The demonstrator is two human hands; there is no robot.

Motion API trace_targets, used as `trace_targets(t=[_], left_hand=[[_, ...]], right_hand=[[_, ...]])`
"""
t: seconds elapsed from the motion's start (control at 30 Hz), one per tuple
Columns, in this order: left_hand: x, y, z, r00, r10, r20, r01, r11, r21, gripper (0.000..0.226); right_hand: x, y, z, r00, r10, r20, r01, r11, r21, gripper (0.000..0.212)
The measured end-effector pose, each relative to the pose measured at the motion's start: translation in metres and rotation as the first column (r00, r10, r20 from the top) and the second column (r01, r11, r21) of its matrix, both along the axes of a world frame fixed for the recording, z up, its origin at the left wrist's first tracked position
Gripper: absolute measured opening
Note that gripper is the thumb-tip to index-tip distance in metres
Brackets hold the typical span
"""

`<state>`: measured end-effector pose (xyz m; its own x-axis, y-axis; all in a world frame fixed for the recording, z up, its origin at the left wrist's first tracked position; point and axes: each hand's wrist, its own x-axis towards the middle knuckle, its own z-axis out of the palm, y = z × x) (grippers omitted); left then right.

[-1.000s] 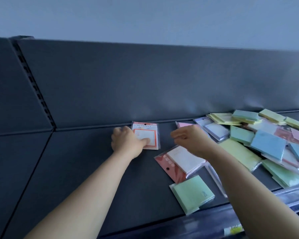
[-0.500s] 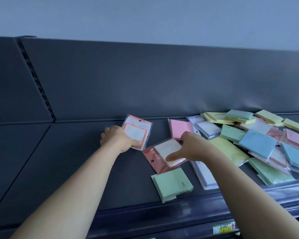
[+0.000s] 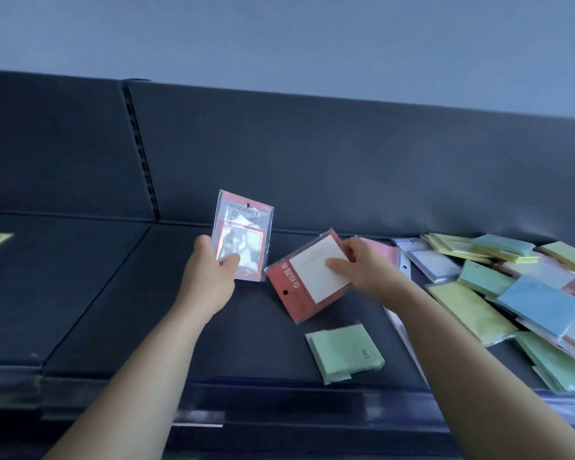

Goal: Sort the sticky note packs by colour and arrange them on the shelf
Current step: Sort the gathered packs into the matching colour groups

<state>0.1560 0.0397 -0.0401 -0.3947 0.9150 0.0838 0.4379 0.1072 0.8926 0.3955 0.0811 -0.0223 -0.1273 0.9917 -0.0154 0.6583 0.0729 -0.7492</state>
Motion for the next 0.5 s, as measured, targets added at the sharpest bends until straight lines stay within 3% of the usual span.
trace_targets(t=[0.13,0.3,0.5], left_hand=[[-0.026,-0.017,0.005,0.996,0.065,0.062,-0.069,0.996,0.061,0.013],[-0.06,-0.034,0.01,0.985,0.148,0.088,-0.157,0.983,0.095,0.009],[-0.113,-0.054,0.014,0.959,0.256,0.124,-0.27,0.956,0.113,0.01]], right_hand=[[-0.03,0.003,0.01,0.985,-0.029,-0.171,0.049,0.992,0.118,0.013],[-0.073,0.001,0.017,0.959,0.014,-0.284,0.056,0.97,0.237,0.016],[-0.14,-0.005,0.028,0.92,0.139,-0.367,-0.057,0.972,0.227,0.071]])
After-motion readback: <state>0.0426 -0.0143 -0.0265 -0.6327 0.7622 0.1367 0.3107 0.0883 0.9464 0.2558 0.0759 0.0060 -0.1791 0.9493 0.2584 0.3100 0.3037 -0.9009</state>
